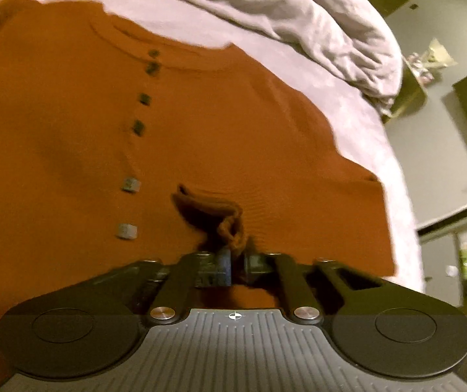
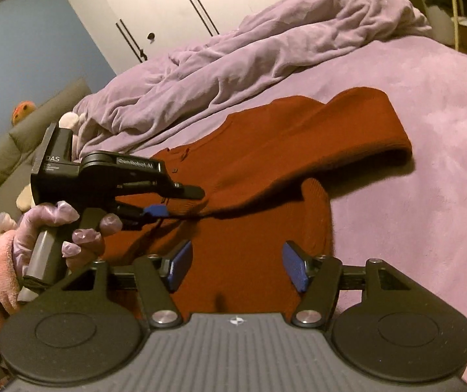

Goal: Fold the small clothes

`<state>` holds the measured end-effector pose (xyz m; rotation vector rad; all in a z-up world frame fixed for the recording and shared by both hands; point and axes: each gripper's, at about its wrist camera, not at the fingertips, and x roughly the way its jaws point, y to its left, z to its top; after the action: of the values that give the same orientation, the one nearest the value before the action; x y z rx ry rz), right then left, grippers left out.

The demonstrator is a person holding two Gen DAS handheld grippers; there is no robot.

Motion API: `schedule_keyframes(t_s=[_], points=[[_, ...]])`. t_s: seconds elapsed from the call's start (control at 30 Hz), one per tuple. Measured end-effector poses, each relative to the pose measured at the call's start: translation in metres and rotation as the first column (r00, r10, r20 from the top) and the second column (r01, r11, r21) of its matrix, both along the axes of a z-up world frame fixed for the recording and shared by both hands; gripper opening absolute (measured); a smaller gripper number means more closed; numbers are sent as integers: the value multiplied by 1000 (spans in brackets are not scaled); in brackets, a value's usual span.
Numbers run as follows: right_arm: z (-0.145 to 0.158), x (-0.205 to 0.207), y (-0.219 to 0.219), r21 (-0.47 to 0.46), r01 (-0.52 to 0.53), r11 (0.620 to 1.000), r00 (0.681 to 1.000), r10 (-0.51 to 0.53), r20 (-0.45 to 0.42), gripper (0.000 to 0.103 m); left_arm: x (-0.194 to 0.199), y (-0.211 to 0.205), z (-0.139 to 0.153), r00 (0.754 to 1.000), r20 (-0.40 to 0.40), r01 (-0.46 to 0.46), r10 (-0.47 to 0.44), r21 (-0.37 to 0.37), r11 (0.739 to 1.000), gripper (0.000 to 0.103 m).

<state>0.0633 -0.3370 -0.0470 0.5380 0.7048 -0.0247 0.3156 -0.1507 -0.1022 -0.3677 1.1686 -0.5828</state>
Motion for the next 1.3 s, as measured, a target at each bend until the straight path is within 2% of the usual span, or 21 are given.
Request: schedule_keyframes(t_s=[0.03, 0.1, 0.2, 0.27, 0.33, 0.4, 0.43, 0.53, 0.57, 0.6, 0.63, 0.7, 0.73, 0.77, 0.87, 1.03, 1.07, 1.1, 1.17, 1.2, 1.3], points=[[2, 1, -2, 6, 9, 1000, 1000, -9, 5, 61, -1, -1, 4, 1000, 23, 2, -2, 2, 1000, 8], [9, 4, -6, 11, 24, 1000, 999, -24, 21, 61, -8, 0, 22, 993, 119, 20, -25, 38, 999, 8], [21, 10, -12, 24, 37, 999, 998, -38, 49, 65, -11, 10, 54, 971, 236, 40, -47, 33, 999, 8], [25, 14, -16, 47, 40, 998, 997, -42, 61, 66, -11, 25, 73, 954, 297, 21, -34, 45, 999, 8], [25, 19, -21, 107, 44, 993, 996, -52, 69, 66, -10, 41, 87, 918, 395, -16, -34, 124, 992, 9], [22, 24, -29, 176, 54, 983, 995, -67, 69, 66, -9, 59, 91, 881, 471, -73, -44, 227, 971, 9], [20, 26, -33, 216, 66, 974, 994, -83, 68, 66, -5, 71, 91, 874, 486, -110, -32, 260, 959, 9], [12, 33, -41, 301, 94, 949, 991, -118, 62, 66, 11, 106, 80, 869, 492, -233, 44, 330, 915, 9], [9, 36, -43, 332, 104, 938, 990, -129, 55, 66, 16, 115, 72, 873, 483, -264, 68, 350, 899, 9], [4, 39, -44, 358, 110, 927, 990, -135, 47, 66, 21, 123, 63, 885, 458, -272, 86, 356, 894, 10], [0, 43, -44, 387, 119, 914, 989, -145, 38, 66, 26, 130, 53, 903, 417, -268, 109, 347, 899, 13], [-6, 49, -43, 426, 123, 896, 989, -147, 24, 66, 33, 140, 38, 926, 346, -263, 150, 308, 914, 34], [-9, 53, -42, 443, 126, 888, 989, -148, 16, 66, 35, 142, 31, 933, 319, -261, 165, 285, 922, 35], [-12, 57, -41, 452, 126, 883, 989, -147, 12, 66, 37, 145, 26, 938, 294, -261, 182, 255, 931, 34], [-22, 67, -38, 452, 154, 878, 986, -165, -15, 66, 43, 147, 22, 946, 250, -254, 207, 175, 951, 8], [-32, 84, -35, 320, 241, 916, 971, -228, -78, 65, 42, 145, 39, 909, 380, -261, 172, 197, 945, 8], [-33, 87, -34, 287, 250, 925, 968, -235, -87, 62, 42, 143, 44, 895, 418, -257, 153, 205, 944, 8], [-34, 91, -33, 261, 251, 932, 968, -235, -91, 52, 40, 143, 48, 883, 450, -253, 133, 216, 943, 8], [-38, 98, -32, 221, 267, 938, 962, -247, -115, 48, 36, 141, 52, 858, 506, -247, 88, 256, 935, 8], [-40, 101, -31, 222, 273, 936, 961, -253, -114, 46, 37, 142, 51, 857, 509, -245, 78, 271, 931, 8], [-43, 108, -29, 173, 280, 944, 958, -263, -114, 38, 37, 150, 38, 876, 477, -243, 74, 304, 921, 9]])
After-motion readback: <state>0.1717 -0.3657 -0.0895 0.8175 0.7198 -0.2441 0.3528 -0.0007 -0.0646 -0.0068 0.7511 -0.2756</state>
